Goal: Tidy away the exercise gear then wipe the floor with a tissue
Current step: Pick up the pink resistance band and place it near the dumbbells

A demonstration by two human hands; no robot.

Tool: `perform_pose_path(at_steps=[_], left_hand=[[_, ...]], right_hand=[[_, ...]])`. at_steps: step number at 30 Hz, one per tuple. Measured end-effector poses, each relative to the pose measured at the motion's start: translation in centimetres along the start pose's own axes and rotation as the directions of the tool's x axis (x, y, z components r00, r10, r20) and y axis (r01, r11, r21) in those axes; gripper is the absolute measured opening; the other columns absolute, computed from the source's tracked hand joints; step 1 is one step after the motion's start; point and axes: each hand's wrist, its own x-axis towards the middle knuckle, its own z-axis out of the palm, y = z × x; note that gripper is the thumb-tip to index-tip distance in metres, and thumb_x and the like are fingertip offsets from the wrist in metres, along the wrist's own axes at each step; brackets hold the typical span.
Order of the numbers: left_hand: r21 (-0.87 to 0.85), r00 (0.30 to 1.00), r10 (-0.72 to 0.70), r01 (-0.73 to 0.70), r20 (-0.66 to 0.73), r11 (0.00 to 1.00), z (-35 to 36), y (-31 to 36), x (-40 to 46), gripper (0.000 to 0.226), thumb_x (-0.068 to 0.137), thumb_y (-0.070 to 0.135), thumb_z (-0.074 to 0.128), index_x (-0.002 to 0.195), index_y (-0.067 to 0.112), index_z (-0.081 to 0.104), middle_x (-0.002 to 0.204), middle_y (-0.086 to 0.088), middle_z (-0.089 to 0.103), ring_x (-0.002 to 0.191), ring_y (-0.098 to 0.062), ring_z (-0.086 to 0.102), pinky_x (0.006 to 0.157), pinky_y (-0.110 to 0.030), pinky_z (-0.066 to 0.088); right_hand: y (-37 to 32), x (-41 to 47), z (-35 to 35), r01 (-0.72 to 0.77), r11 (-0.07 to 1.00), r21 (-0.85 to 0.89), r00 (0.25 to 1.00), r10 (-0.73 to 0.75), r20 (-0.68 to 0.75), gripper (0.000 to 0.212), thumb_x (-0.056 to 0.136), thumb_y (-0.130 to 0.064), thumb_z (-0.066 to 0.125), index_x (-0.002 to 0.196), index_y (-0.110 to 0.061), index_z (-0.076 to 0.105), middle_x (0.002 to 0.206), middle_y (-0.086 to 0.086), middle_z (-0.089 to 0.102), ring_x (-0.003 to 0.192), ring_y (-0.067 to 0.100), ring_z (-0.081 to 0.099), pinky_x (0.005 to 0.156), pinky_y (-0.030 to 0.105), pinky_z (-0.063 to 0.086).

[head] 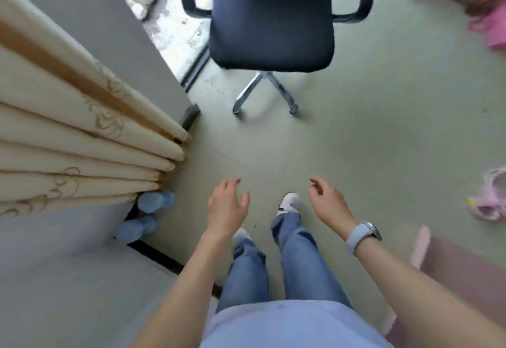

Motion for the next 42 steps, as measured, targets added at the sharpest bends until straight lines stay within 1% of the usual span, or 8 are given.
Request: perform_pose_path(at_steps=[6,12,18,23,30,33,37,42], left_hand=[[0.207,0.929,0.318,-0.355,0.189,0.912,4.7,15.7,2.4,0.044,0.094,0.029,0.046,0.134,0.012,0.043,0.136,-0.01,0.047,0.122,-0.03,0.047,0.1,-0.038,0.037],[0.313,0.762,0.5,-0.633,0.412,0.708,15.7,34.9,2.9,0.044,0.094,0.03,0.045,0.135,0.014,0.042,0.139,-0.007,0.045,0.127,-0.028,0.043,0.102,-0.037,0.034],[0.222,0.541,0.611,-0.825,0.579,0.52,25.7,52.2,-1.2,0.044,0.093,0.027,0.047,0.135,0.013,0.044,0.138,-0.009,0.047,0.126,-0.028,0.045,0.105,-0.036,0.036],[0.194,0.419,0.59,-0.893,0.691,0.407,32.1,62.9,-1.9,0.043,0.093,0.026,0.048,0.135,0.013,0.045,0.138,-0.01,0.046,0.127,-0.028,0.044,0.108,-0.038,0.034],[0.179,0.333,0.55,-0.932,0.766,0.315,43.2,78.3,2.6,0.039,0.094,0.023,0.047,0.132,0.013,0.048,0.137,-0.009,0.049,0.123,-0.026,0.048,0.105,-0.033,0.038],[0.186,0.31,0.51,-0.942,0.802,0.28,48.5,86.0,5.2,0.039,0.094,0.024,0.046,0.132,0.013,0.048,0.135,-0.009,0.051,0.122,-0.025,0.05,0.103,-0.032,0.039],[0.211,0.29,0.443,-0.952,0.848,0.219,55.1,95.6,7.8,0.039,0.095,0.025,0.045,0.132,0.014,0.047,0.134,-0.008,0.051,0.121,-0.024,0.051,0.101,-0.032,0.041],[0.22,0.298,0.354,-0.945,0.887,0.244,63.6,103.5,8.5,0.035,0.094,0.024,0.045,0.129,0.016,0.049,0.131,-0.005,0.054,0.116,-0.022,0.054,0.094,-0.029,0.042]], right_hand=[[9.6,-2.0,-10.1,-0.162,0.935,0.317,0.938,0.245,-0.244,0.037,0.094,-0.011,0.04,0.13,-0.007,0.047,0.129,0.014,0.055,0.118,0.027,0.05,0.096,0.028,0.037],[22.1,-2.3,-21.8,-0.216,0.82,0.531,0.81,0.453,-0.371,0.036,0.095,-0.012,0.039,0.13,-0.006,0.046,0.132,0.014,0.052,0.123,0.028,0.048,0.098,0.03,0.036],[32.9,-3.5,-33.3,-0.214,0.688,0.693,0.661,0.625,-0.416,0.035,0.093,-0.008,0.043,0.126,-0.001,0.049,0.128,0.018,0.056,0.12,0.031,0.051,0.1,0.034,0.037],[39.3,-2.3,-40.5,-0.239,0.615,0.751,0.569,0.716,-0.405,0.035,0.092,-0.008,0.042,0.125,-0.003,0.051,0.128,0.017,0.057,0.119,0.028,0.052,0.098,0.03,0.036],[49.1,4.2,-50.9,-0.242,0.511,0.825,0.492,0.797,-0.349,0.035,0.094,-0.008,0.04,0.127,-0.004,0.05,0.129,0.015,0.055,0.118,0.029,0.052,0.087,0.028,0.041],[53.7,8.5,-56.9,-0.28,0.439,0.854,0.475,0.836,-0.275,0.036,0.094,-0.009,0.039,0.129,-0.004,0.048,0.133,0.015,0.053,0.123,0.03,0.049,0.099,0.031,0.036],[59.6,13.1,-64.6,-0.311,0.346,0.885,0.476,0.863,-0.17,0.035,0.093,-0.008,0.038,0.127,-0.003,0.048,0.131,0.016,0.055,0.12,0.031,0.05,0.095,0.031,0.037],[66.2,16.3,-70.4,-0.285,0.242,0.927,0.443,0.891,-0.096,0.036,0.095,-0.01,0.037,0.13,-0.007,0.046,0.134,0.012,0.053,0.123,0.028,0.048,0.094,0.028,0.036]])
